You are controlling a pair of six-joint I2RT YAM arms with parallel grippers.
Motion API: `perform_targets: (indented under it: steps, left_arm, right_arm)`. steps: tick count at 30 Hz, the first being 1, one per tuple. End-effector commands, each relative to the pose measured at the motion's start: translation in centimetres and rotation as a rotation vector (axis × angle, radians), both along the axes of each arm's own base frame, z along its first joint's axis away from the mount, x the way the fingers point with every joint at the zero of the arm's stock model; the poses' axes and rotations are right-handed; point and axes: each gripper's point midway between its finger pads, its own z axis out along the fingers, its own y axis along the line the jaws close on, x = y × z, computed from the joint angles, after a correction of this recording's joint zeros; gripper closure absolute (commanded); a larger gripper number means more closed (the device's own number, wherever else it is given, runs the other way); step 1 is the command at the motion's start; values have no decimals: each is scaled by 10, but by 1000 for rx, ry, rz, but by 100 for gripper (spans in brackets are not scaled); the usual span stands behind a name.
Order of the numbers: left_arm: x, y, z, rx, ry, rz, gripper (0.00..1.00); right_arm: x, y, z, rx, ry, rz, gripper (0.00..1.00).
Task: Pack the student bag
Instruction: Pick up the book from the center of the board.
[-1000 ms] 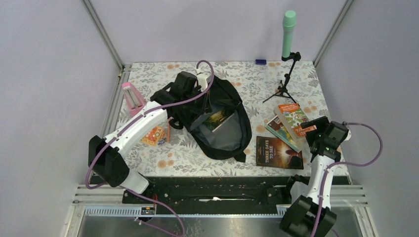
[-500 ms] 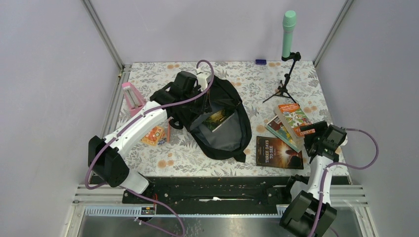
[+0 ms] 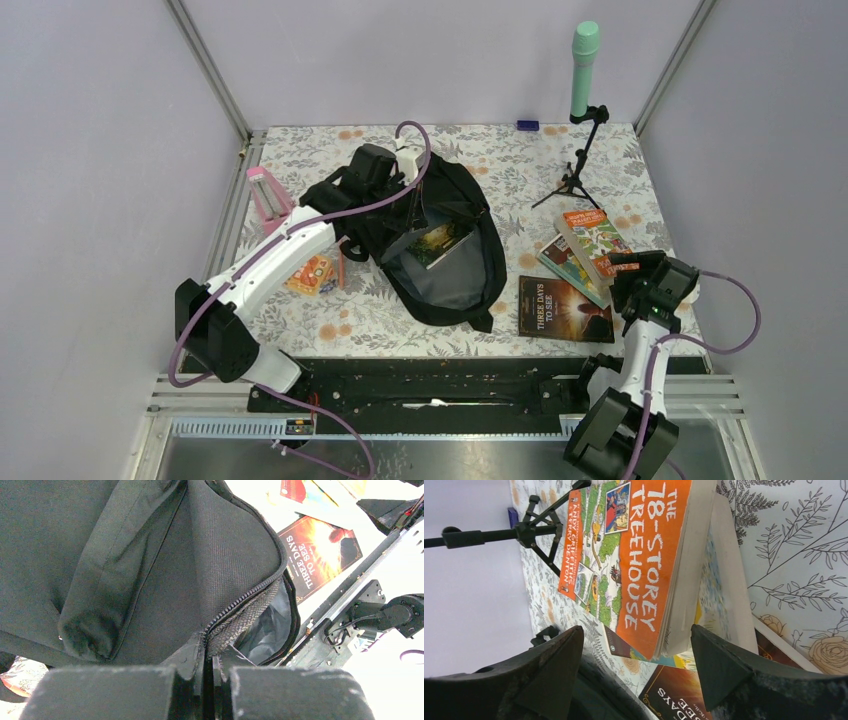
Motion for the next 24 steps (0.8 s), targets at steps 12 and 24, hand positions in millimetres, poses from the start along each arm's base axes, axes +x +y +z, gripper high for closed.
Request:
perform_targets:
  steps: [12,24]
  left_arm:
    - [2,-3,43,-79,-89,-19,100]
    - [2,-5,39,-79,-77,-26,100]
  right_arm:
    - [14,2,14,68,-116,-32,23]
    - [15,1,18,73,-125,-44,30]
